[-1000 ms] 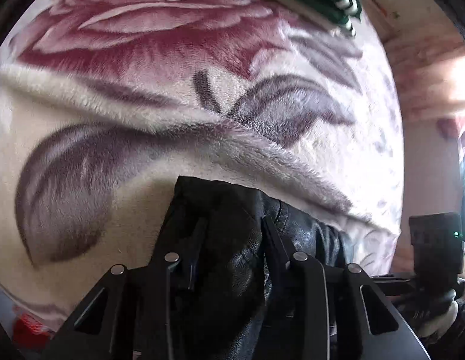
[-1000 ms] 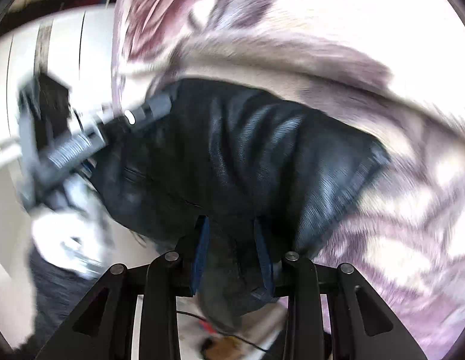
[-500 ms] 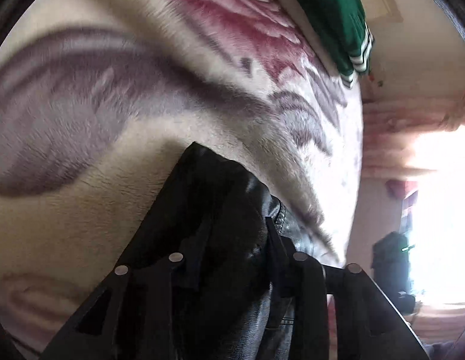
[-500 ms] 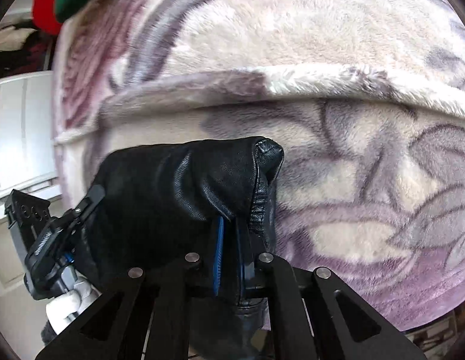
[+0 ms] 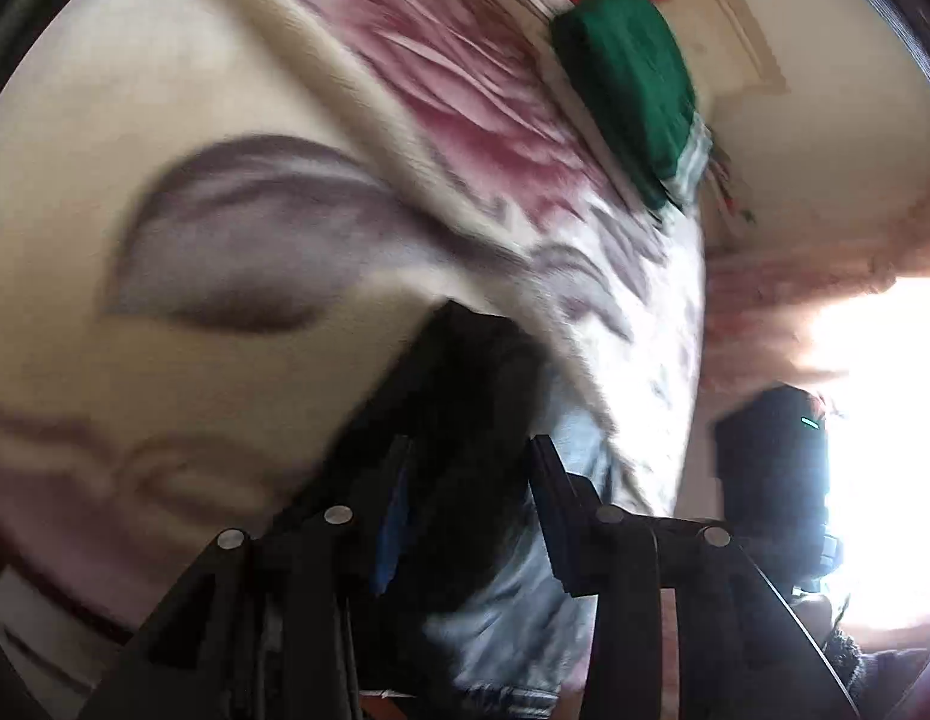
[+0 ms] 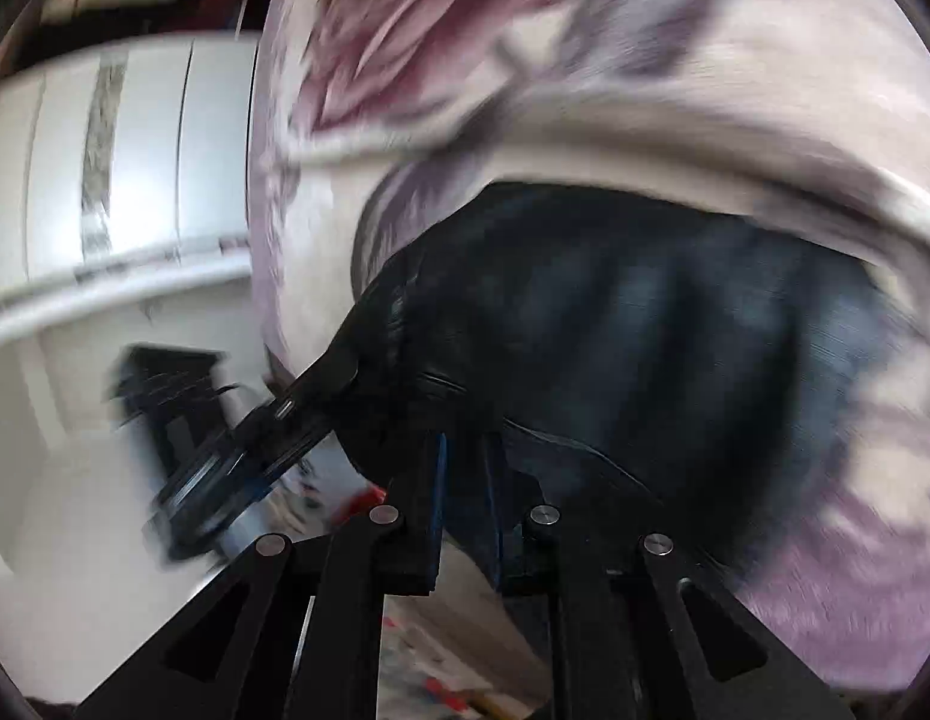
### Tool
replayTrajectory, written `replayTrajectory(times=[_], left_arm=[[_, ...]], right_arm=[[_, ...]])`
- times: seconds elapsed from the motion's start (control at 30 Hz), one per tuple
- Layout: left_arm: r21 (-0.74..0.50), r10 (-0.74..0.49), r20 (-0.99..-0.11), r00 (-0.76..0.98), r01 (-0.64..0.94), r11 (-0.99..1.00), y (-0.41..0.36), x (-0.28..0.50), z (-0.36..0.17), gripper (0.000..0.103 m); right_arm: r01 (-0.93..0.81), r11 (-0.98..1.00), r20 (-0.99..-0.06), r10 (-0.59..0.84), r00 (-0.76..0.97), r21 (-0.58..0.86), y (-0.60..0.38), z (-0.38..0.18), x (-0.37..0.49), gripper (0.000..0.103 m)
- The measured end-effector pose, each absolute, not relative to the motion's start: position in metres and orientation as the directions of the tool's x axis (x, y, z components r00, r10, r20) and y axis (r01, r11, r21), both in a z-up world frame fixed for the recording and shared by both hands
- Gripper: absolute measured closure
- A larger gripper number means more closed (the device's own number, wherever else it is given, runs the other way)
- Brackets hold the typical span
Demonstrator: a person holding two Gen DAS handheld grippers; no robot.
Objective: Fold large clothes
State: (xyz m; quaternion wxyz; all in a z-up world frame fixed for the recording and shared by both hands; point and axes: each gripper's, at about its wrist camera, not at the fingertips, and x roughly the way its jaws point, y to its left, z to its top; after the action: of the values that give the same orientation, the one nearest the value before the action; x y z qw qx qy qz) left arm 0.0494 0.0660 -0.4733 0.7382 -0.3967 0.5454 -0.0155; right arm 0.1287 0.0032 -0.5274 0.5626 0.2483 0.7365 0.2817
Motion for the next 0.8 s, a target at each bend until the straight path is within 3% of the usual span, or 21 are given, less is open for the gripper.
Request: replayTrajectory(times=[0.07,0.13,0.17,0.23,0.3,0.33,0.37,0.4,0.43,0.47,0.6,0.73,0.8], left_arm=[[-0.558,-0.386,-0.824,0.415,-0.471,0.683,0.072,0.025,-0.475,0.066],[-0.499,-0.321,-0.86,0.395,-0.524,0.691,0.074,0.004,-0.485,0.066],[-0.459,-0.285,-0.882,0.375,-0.552,0.696,0.074,-0.005,-0.49,0.066],[-0.442,-0.25,-0.89,0.382,-0.584,0.681,0.077,-0.018,-0.493,0.066],[-0.435,-0.197,-0.888,0.415,-0.622,0.652,0.081,-0.037,-0.494,0.062],[-0.428,-0.176,-0.889,0.422,-0.635,0.643,0.082,-0.044,-0.496,0.039],[-0.414,-0.156,-0.896,0.416,-0.654,0.633,0.084,-0.05,-0.501,0.005],[-0.399,-0.143,-0.904,0.403,-0.674,0.622,0.084,-0.055,-0.509,0.0],[-0.386,-0.129,-0.91,0.395,-0.687,0.616,0.086,-0.06,-0.515,0.0],[-0.364,-0.111,-0.919,0.379,-0.706,0.607,0.085,-0.062,-0.524,0.0],[-0.318,-0.079,-0.94,0.331,-0.771,0.552,0.084,-0.072,-0.564,0.0],[-0.305,-0.115,-0.951,0.287,-0.814,0.495,0.082,-0.085,-0.602,0.0],[-0.325,-0.117,-0.944,0.309,-0.812,0.484,0.08,-0.09,-0.613,0.0]], right_arm=[[0.026,0.743,-0.687,0.631,-0.359,0.669,0.042,-0.563,0.124,0.093],[-0.043,0.835,-0.759,0.475,-0.445,0.548,0.07,-0.61,0.11,0.103],[-0.046,0.843,-0.761,0.46,-0.457,0.537,0.075,-0.621,0.106,0.103],[-0.045,0.828,-0.741,0.474,-0.476,0.558,0.077,-0.61,0.108,0.103],[-0.047,0.804,-0.721,0.504,-0.475,0.593,0.066,-0.577,0.118,0.097],[-0.074,0.801,-0.739,0.507,-0.443,0.594,0.058,-0.553,0.126,0.096],[-0.104,0.799,-0.754,0.505,-0.419,0.592,0.054,-0.537,0.133,0.091],[-0.148,0.798,-0.778,0.499,-0.382,0.584,0.049,-0.515,0.144,0.086],[-0.185,0.806,-0.805,0.48,-0.349,0.562,0.046,-0.501,0.155,0.075],[-0.225,0.821,-0.837,0.447,-0.316,0.524,0.045,-0.49,0.167,0.071],[-0.39,0.851,-0.931,0.274,-0.242,0.352,0.068,-0.496,0.215,0.071],[-0.479,0.821,-0.923,0.141,-0.357,0.311,0.102,-0.553,0.224,0.072],[-0.591,0.766,-0.942,0.057,-0.332,0.255,0.126,-0.563,0.21,0.072]])
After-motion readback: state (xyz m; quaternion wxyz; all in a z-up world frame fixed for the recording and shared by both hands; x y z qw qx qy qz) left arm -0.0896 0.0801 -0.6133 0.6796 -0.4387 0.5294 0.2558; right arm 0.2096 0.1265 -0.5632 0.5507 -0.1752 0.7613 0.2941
